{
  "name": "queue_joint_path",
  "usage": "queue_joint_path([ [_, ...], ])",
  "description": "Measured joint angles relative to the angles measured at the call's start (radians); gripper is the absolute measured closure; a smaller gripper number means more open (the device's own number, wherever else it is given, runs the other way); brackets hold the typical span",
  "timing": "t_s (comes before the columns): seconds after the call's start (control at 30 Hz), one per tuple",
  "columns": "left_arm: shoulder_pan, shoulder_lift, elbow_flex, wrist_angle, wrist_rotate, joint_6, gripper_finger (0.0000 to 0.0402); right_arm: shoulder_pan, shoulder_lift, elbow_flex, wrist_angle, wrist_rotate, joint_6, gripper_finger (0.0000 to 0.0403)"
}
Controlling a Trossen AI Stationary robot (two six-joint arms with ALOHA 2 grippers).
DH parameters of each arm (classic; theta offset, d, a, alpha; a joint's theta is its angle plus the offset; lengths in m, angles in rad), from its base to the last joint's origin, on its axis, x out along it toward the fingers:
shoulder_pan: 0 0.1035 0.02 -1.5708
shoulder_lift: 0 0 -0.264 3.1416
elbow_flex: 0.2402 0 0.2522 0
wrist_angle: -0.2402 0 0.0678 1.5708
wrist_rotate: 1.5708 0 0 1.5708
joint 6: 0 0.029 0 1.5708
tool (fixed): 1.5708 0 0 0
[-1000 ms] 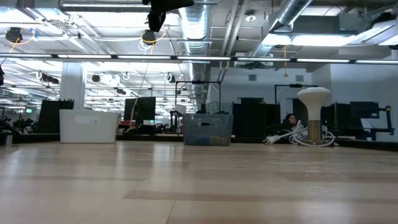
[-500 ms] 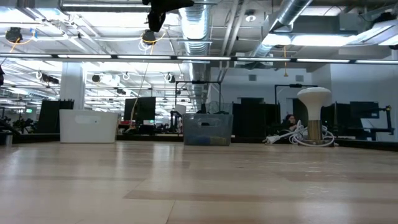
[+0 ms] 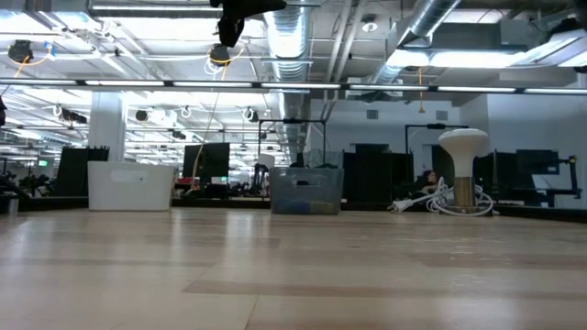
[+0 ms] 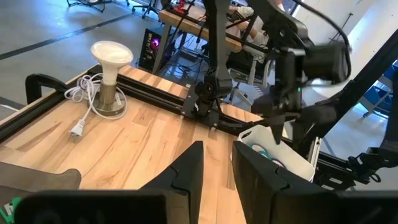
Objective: Pick and place Stapler, Stapler remover, tape
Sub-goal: Return to Home Position
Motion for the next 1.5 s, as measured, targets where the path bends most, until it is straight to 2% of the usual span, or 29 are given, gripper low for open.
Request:
queue_joint_path([
  [0.1, 0.000, 0.000, 0.000, 0.000, 0.000, 0.000, 0.0325, -0.043, -0.074, 0.001, 0.065, 0.038, -0.073, 0.0186],
  [0.27, 0.000, -0.001, 0.000, 0.000, 0.001, 0.041, 0.0325, -0.120, -0.169, 0.002, 0.194, 0.207, -0.294, 0.0208],
  [0.47, 0.000, -0.067, 0.000, 0.000, 0.001, 0.137, 0.0325, -0.193, -0.238, 0.002, 0.370, 0.427, -0.704, 0.0251],
  [0.7, 0.000, -0.224, 0.002, -0.013, -0.001, 0.294, 0.0325, -0.296, -0.282, 0.003, 0.462, 0.514, -1.197, 0.0339],
  [0.83, -0.001, -0.303, 0.002, -0.057, -0.042, 0.343, 0.0326, -0.375, -0.305, 0.003, 0.486, 0.537, -1.438, 0.0394],
  [0.97, 0.000, -0.382, 0.002, -0.157, -0.092, 0.383, 0.0348, -0.462, -0.335, 0.003, 0.535, 0.539, -1.624, 0.0395],
  [1.07, 0.000, -0.439, 0.002, -0.220, -0.107, 0.384, 0.0385, -0.511, -0.361, 0.003, 0.553, 0.515, -1.769, 0.0401],
  [1.2, 0.000, -0.503, 0.002, -0.265, -0.107, 0.389, 0.0396, -0.567, -0.399, 0.003, 0.558, 0.483, -1.823, 0.0402],
  [1.27, -0.002, -0.531, 0.002, -0.297, -0.108, 0.392, 0.0398, -0.592, -0.420, 0.003, 0.551, 0.432, -1.837, 0.0402],
  [1.5, -0.031, -0.604, -0.001, -0.380, -0.108, 0.384, 0.0401, -0.664, -0.481, 0.003, 0.500, 0.330, -1.835, 0.0403],
])
